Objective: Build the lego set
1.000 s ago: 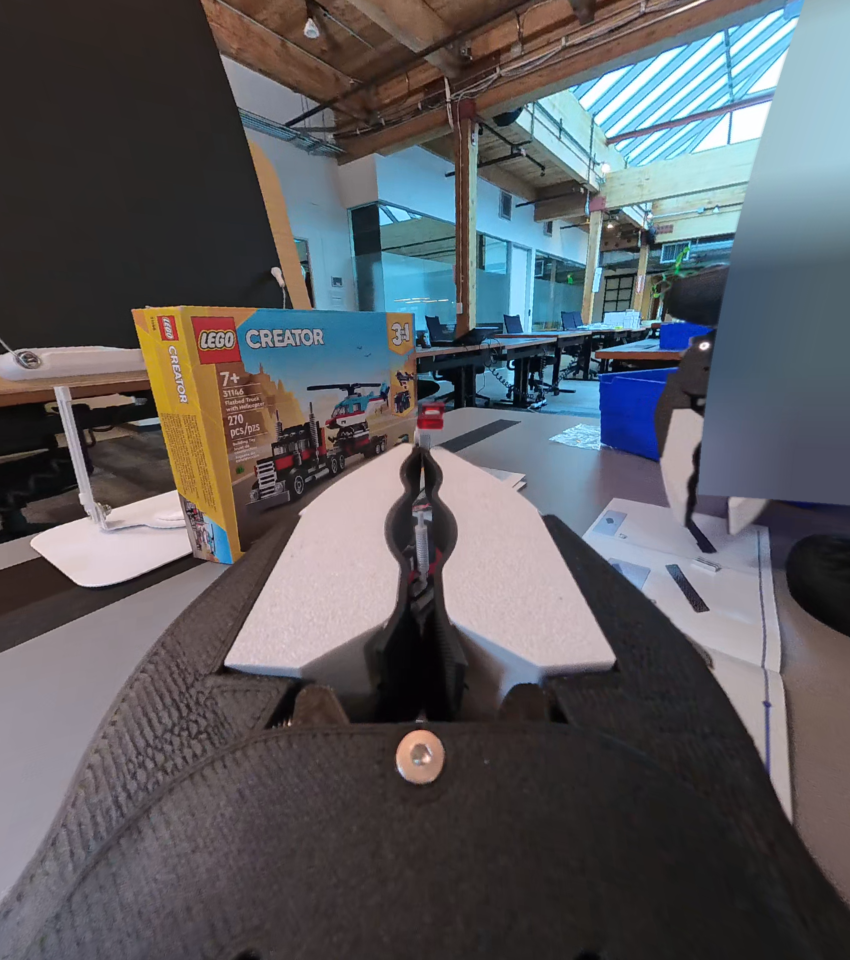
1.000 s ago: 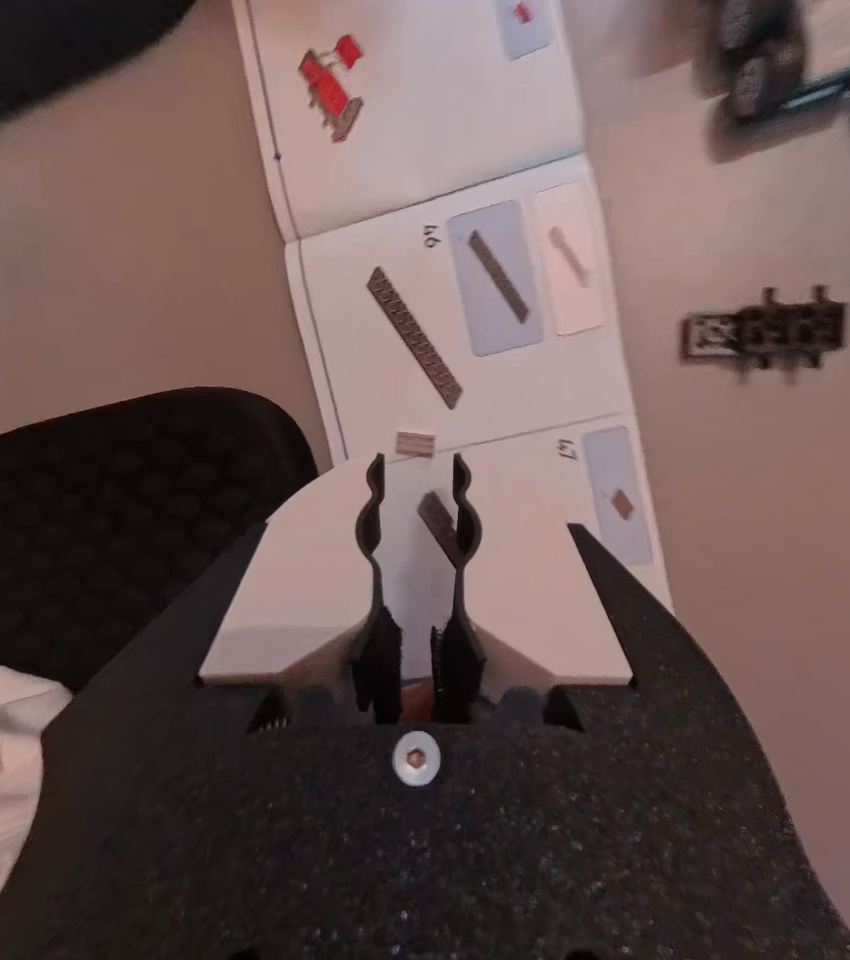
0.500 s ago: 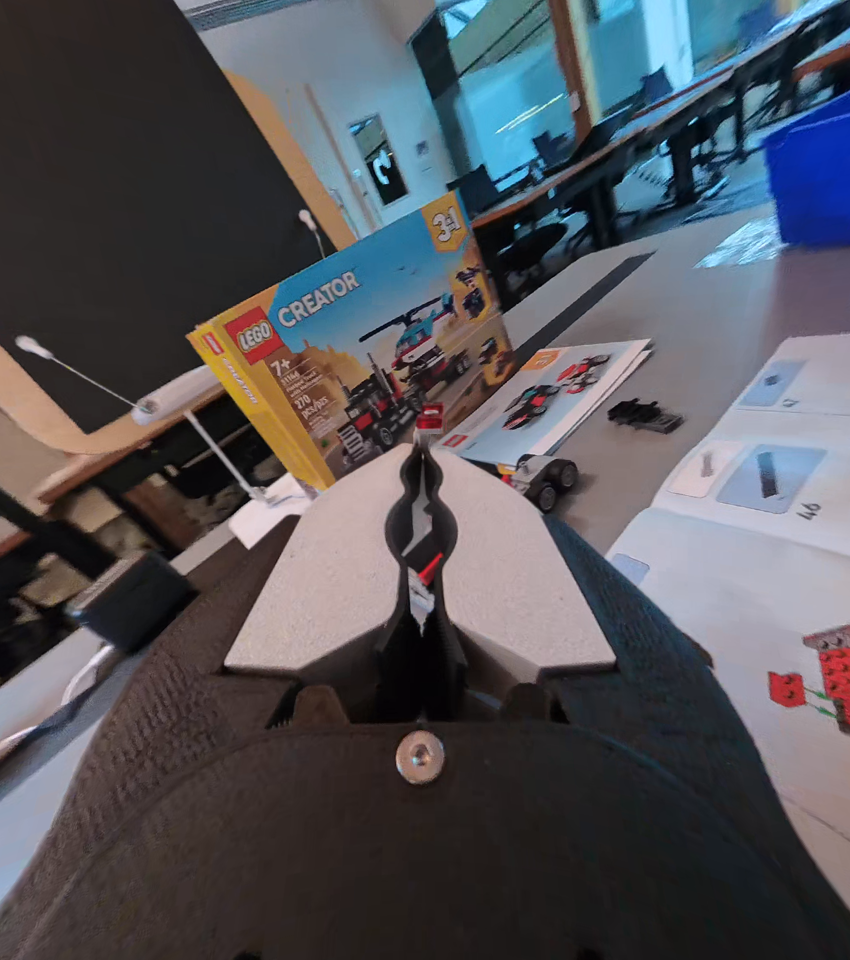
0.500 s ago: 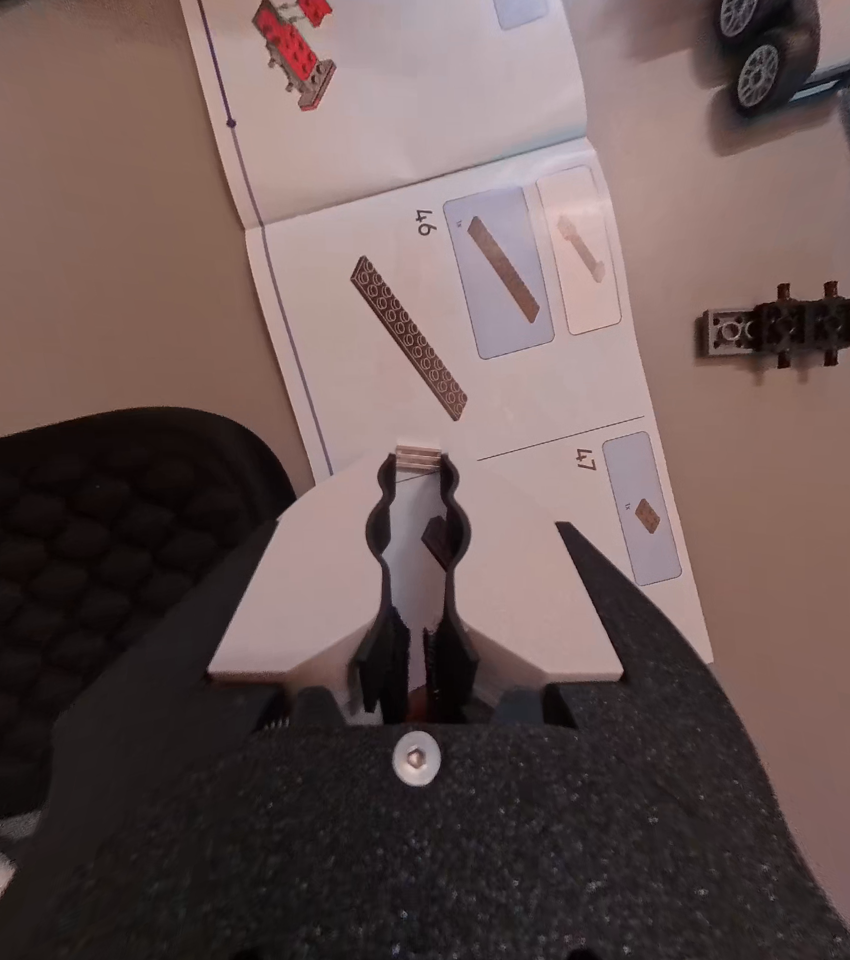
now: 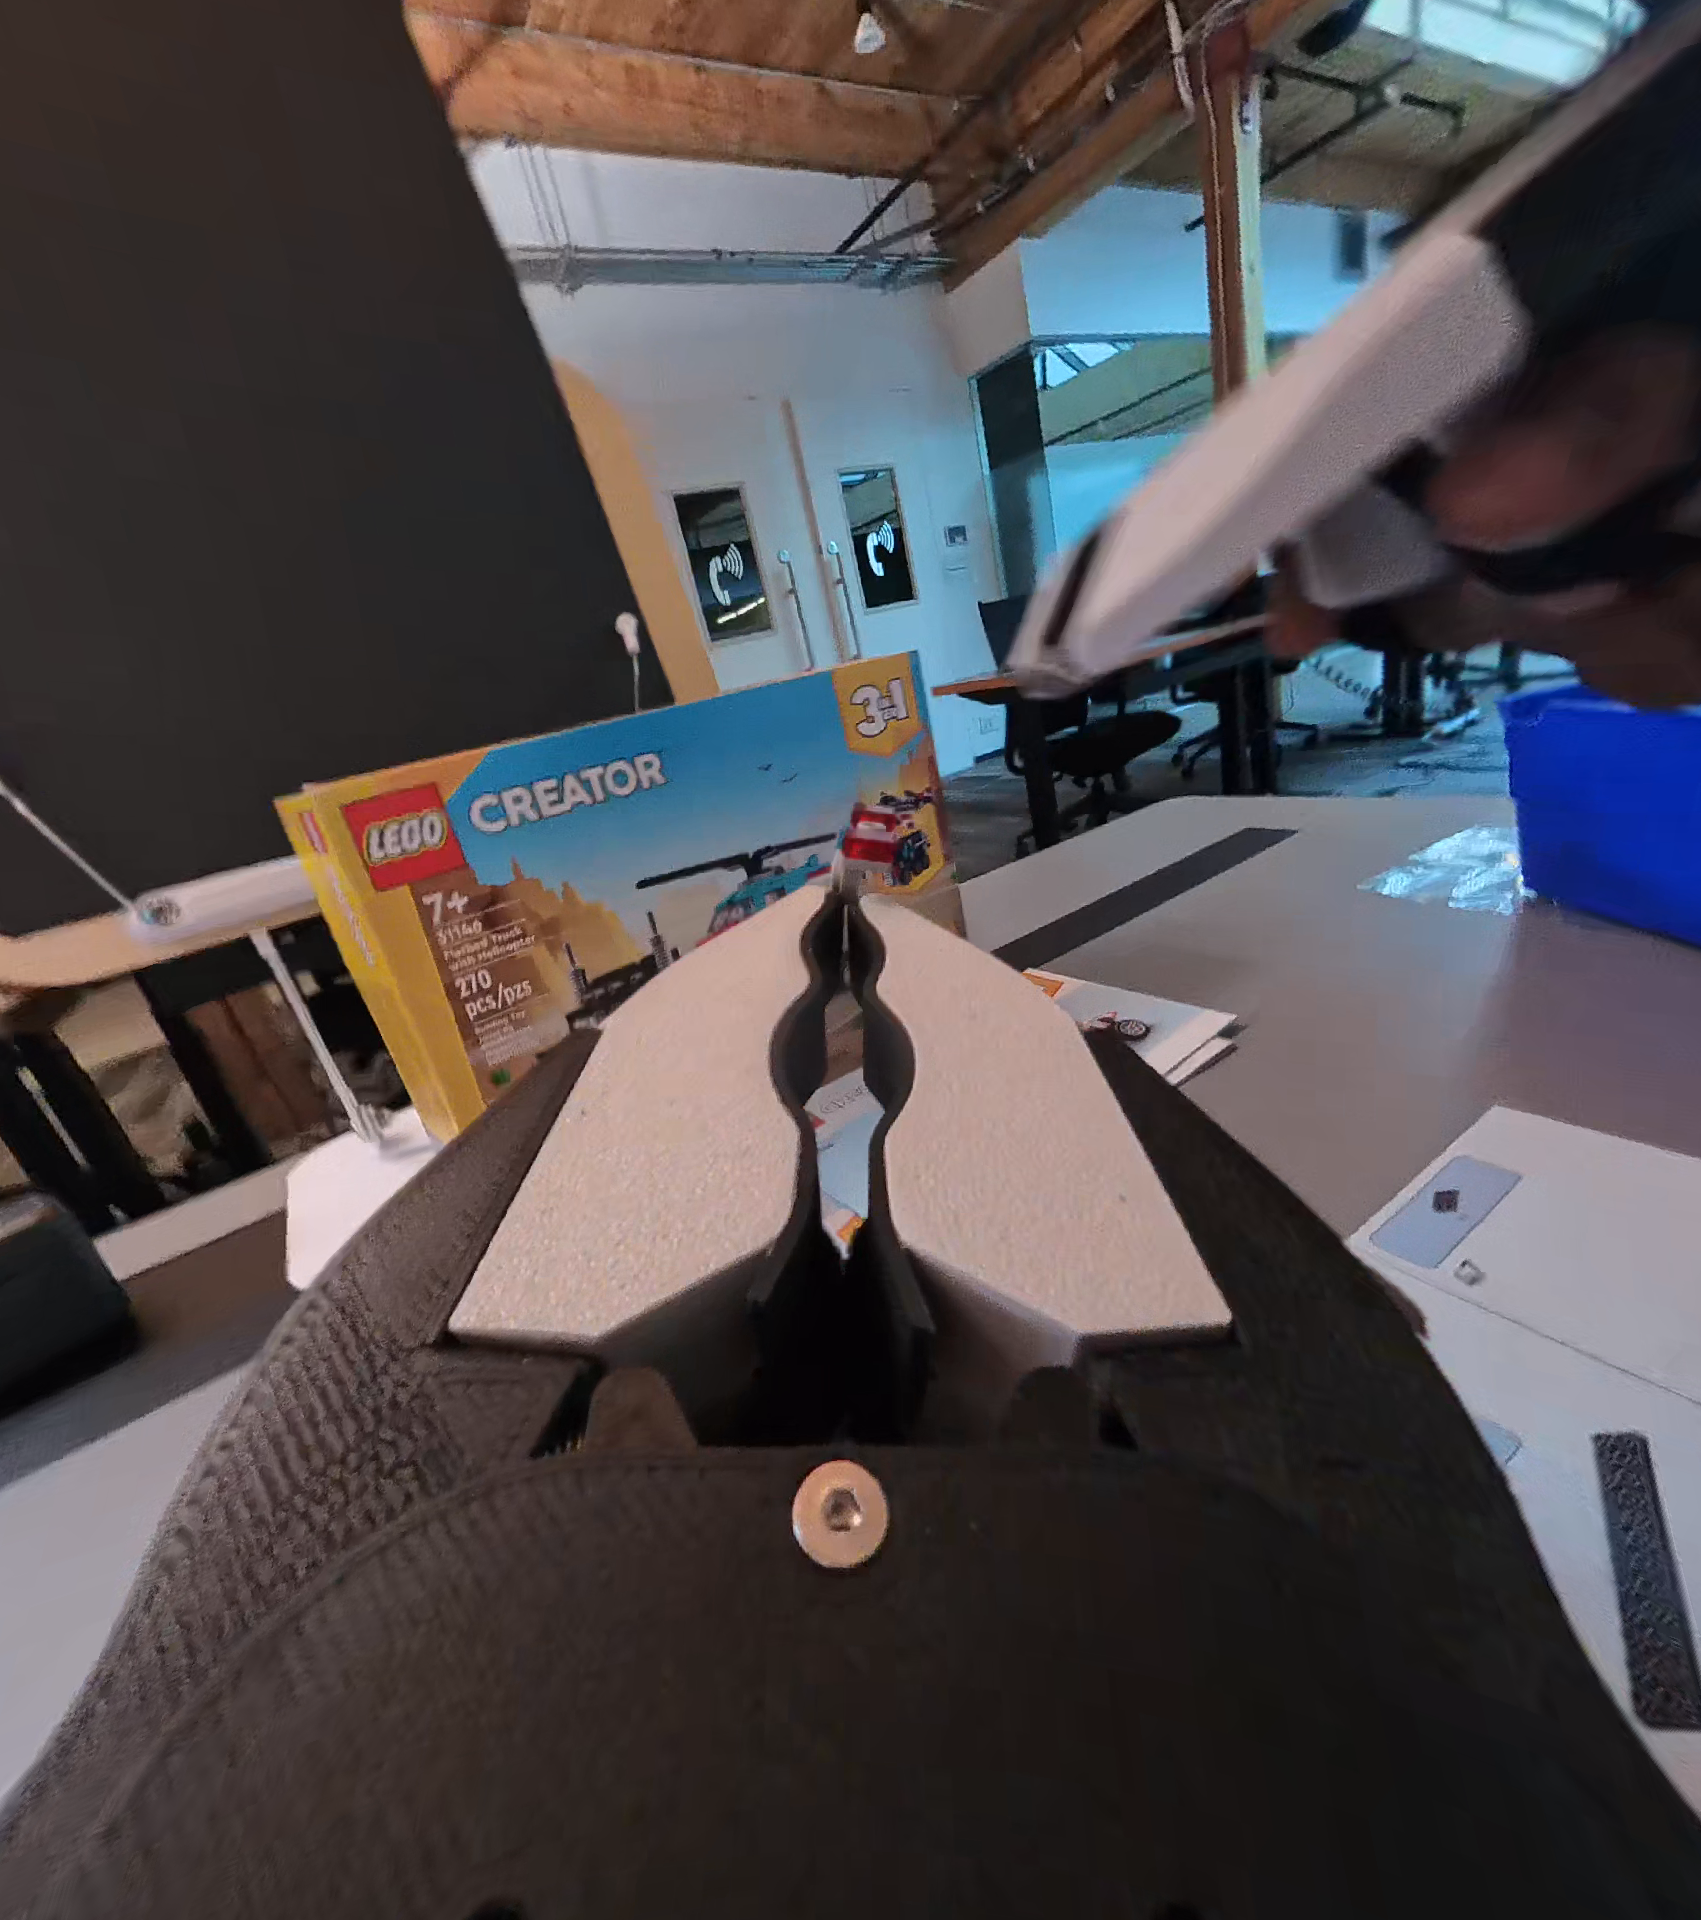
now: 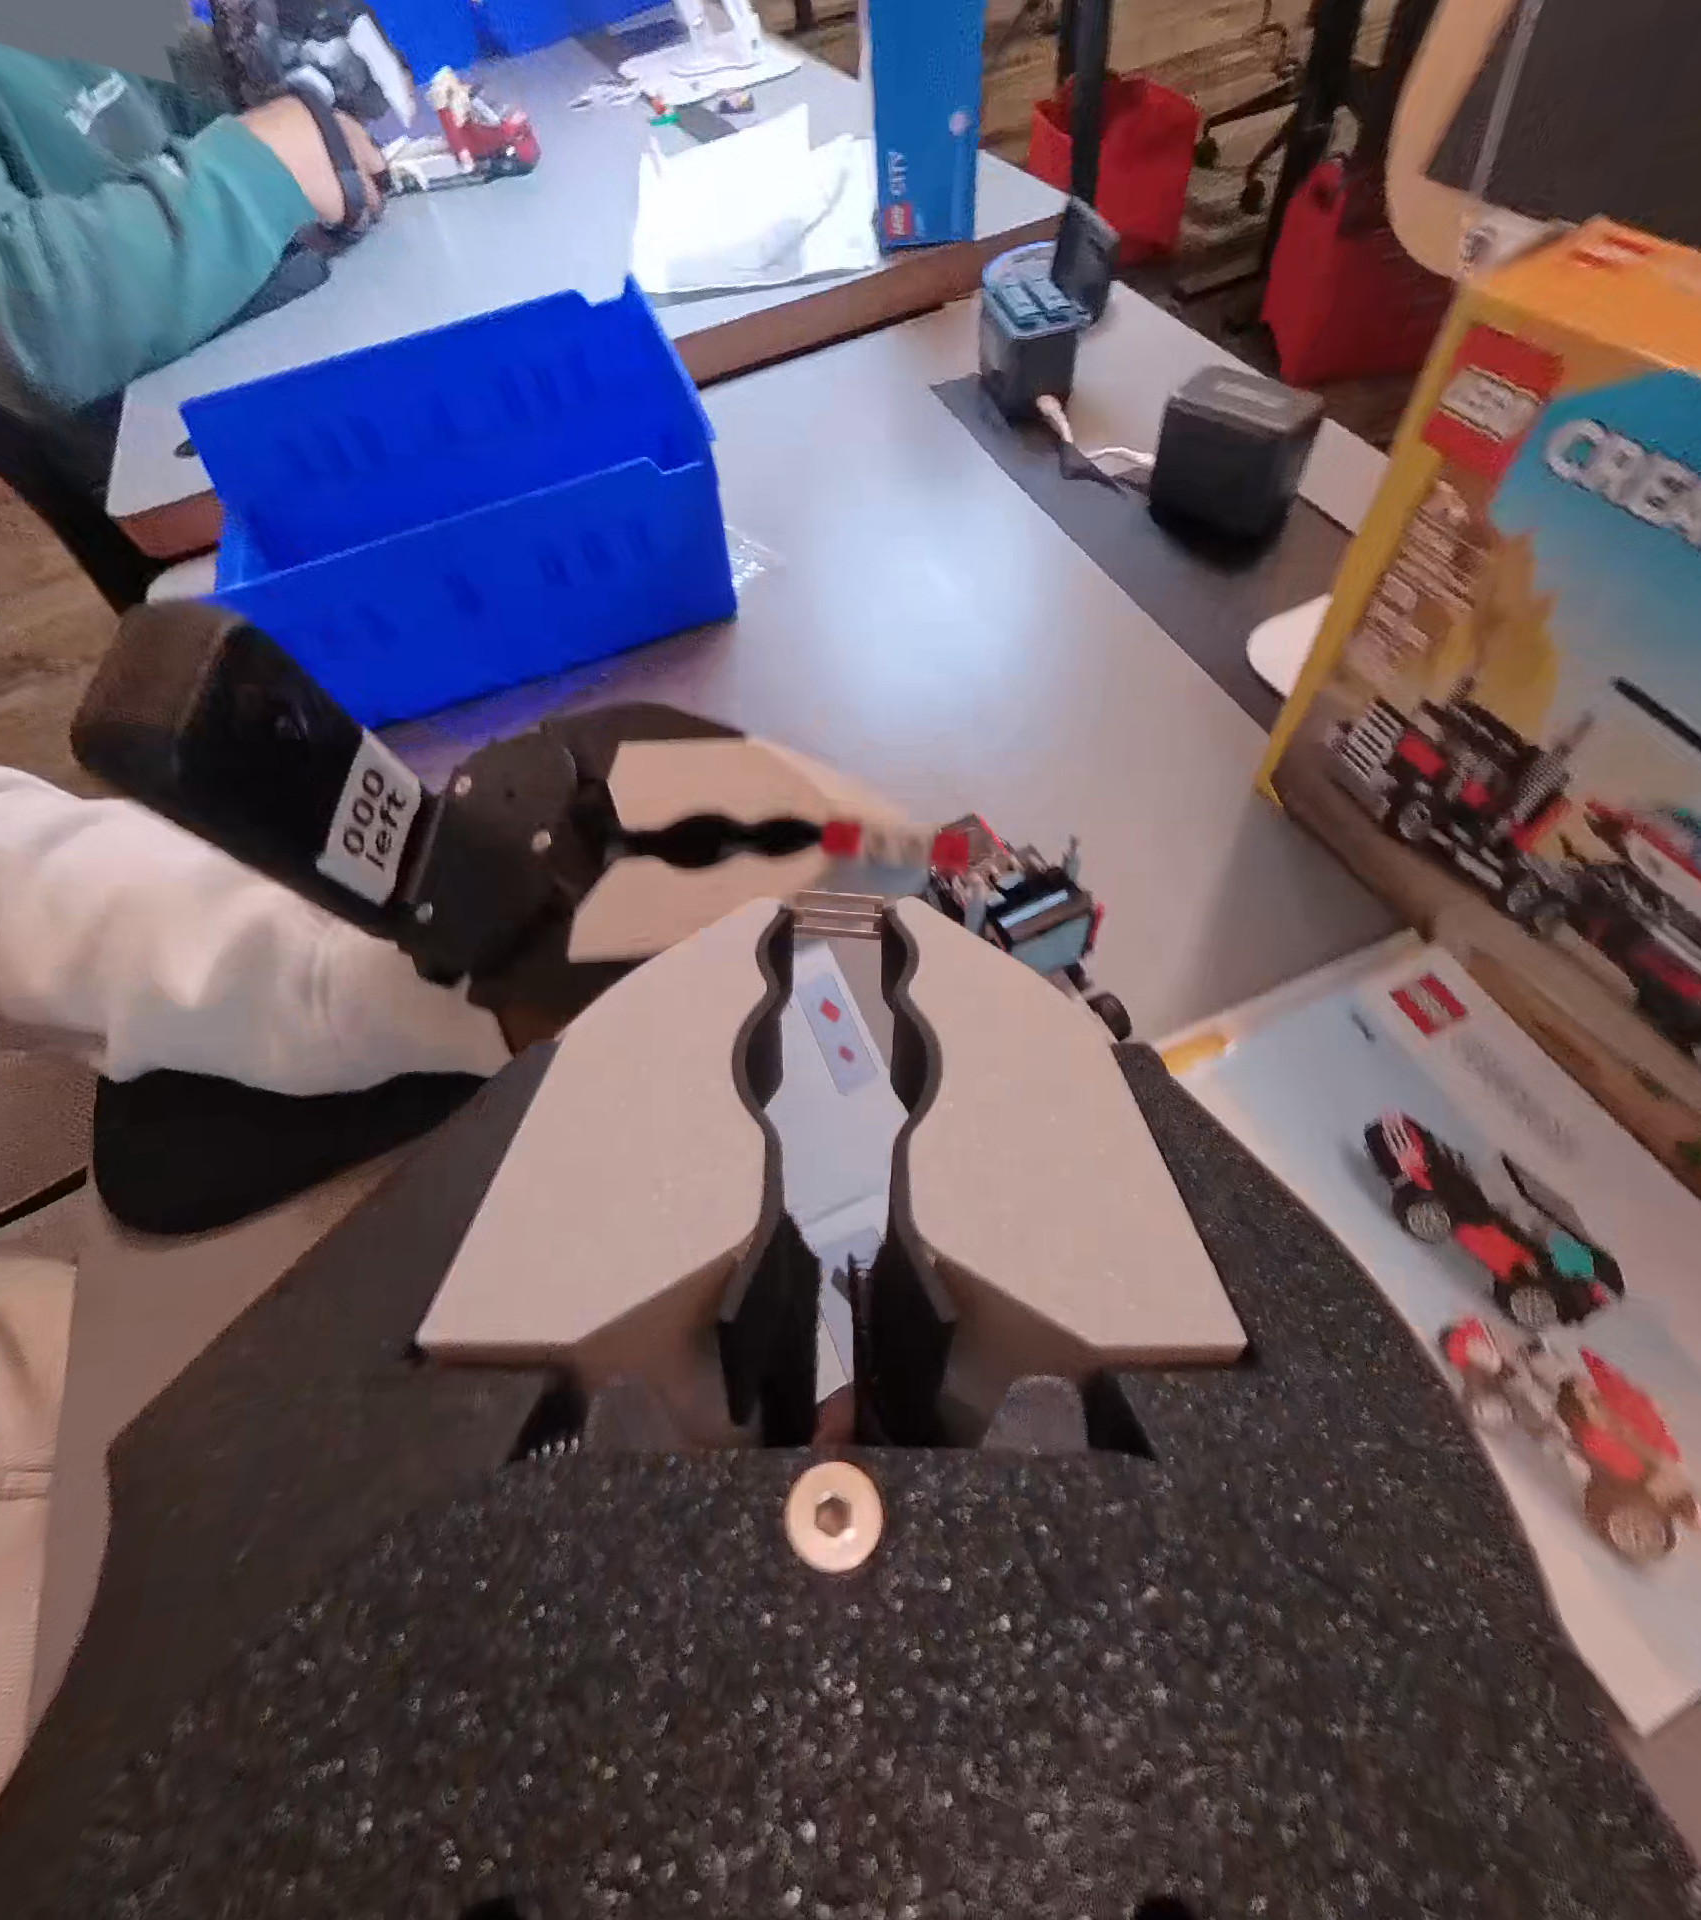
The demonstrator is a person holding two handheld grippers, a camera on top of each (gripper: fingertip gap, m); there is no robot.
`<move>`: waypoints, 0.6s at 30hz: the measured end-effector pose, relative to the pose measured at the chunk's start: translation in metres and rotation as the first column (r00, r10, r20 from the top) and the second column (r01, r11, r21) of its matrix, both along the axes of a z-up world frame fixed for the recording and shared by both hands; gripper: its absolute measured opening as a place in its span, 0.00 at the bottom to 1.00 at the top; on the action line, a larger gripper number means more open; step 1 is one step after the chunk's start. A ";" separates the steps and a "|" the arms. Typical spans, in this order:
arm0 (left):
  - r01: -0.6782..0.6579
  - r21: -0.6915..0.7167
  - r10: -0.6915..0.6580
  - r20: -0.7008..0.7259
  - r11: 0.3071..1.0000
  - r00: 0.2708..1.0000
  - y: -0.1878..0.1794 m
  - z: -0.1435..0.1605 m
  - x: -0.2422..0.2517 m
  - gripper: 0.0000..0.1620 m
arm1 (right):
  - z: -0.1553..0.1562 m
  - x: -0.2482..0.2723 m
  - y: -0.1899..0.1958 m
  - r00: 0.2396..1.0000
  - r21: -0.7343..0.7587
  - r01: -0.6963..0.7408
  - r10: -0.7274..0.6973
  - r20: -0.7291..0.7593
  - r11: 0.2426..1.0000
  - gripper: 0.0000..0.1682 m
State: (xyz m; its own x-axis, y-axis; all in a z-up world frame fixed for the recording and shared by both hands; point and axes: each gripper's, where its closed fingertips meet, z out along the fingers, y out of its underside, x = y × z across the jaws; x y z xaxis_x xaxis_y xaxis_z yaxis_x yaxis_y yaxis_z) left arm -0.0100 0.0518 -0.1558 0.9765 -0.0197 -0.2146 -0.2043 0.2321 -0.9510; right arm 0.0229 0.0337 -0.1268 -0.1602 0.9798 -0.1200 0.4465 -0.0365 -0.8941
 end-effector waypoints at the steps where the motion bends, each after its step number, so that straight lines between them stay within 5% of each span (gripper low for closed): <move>1: -0.003 0.006 0.004 -0.041 1.000 0.999 -0.001 0.000 0.004 0.01 | 0.001 -0.007 -0.005 1.000 0.012 -0.013 0.012 0.007 1.000 0.10; 14: -0.011 -0.027 0.009 -0.087 1.000 0.996 -0.006 -0.005 0.013 0.00 | -0.021 -0.016 0.003 0.993 0.031 0.070 -0.072 0.088 0.997 0.10; 18: 0.068 -0.055 -0.064 0.073 0.996 0.995 -0.006 -0.009 0.017 0.01 | -0.019 -0.017 0.003 0.993 0.033 0.069 -0.072 0.095 0.997 0.10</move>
State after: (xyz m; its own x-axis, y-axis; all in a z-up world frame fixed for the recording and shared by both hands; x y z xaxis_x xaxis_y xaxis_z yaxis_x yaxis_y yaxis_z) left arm 0.0070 0.0454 -0.1645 0.9854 -0.0945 -0.1414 -0.1219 0.1873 -0.9747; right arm 0.0063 0.0371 -0.1454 -0.0798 0.9916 -0.1020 0.5275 -0.0448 -0.8483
